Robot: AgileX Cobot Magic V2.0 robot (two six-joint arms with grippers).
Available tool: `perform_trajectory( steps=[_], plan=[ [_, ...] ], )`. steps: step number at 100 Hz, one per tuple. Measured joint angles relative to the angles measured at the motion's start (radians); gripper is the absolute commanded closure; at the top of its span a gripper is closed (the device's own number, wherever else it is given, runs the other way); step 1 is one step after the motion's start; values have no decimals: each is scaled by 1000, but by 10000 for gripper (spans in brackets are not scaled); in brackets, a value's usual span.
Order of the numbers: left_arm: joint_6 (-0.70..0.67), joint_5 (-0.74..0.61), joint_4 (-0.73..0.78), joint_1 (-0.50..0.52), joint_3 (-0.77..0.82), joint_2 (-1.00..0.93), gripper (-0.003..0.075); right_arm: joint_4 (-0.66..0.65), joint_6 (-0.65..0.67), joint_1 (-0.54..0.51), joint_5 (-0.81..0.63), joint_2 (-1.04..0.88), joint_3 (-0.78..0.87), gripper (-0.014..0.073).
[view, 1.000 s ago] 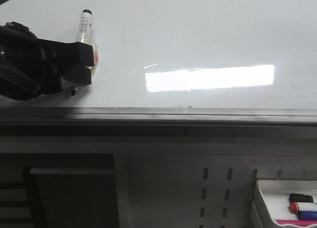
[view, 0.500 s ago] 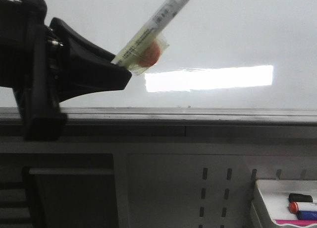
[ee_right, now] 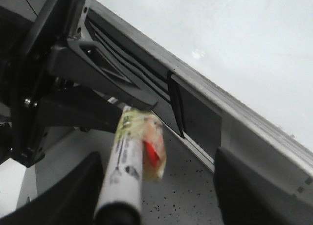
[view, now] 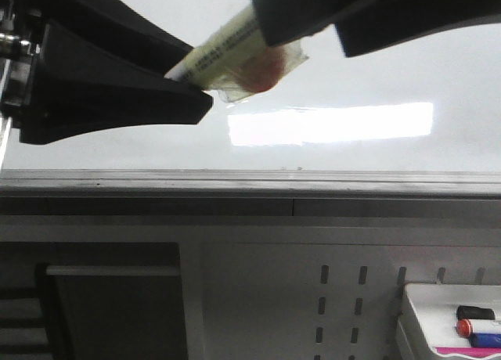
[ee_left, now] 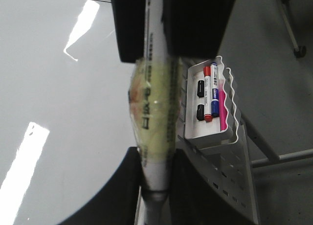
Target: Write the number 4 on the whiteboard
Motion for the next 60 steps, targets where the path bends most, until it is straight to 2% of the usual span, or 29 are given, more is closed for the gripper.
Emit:
perform_trajectory(
  steps=[6, 13, 20, 28, 39, 48, 60],
  plan=[
    [0, 0, 0, 0, 2, 0, 741, 0, 0, 13, -4, 34, -18, 165],
    [0, 0, 0, 0, 1, 0, 741, 0, -8, 21, -6, 58, -34, 232],
    [0, 0, 0, 0, 1, 0, 741, 0, -12, 25, -10, 66, -40, 385],
    [0, 0, 0, 0, 1, 0, 740, 0, -14, 28, -8, 67, -45, 664],
    [0, 5, 6, 0, 5, 0, 717, -3, -21, 28, 8, 67, -47, 652],
    [0, 5, 8, 0, 7, 0, 591, -1, -21, 28, 11, 67, -47, 660],
    [-41, 5, -22, 0, 7, -2, 331, -1, -21, 28, 13, 68, -47, 660]
  ],
)
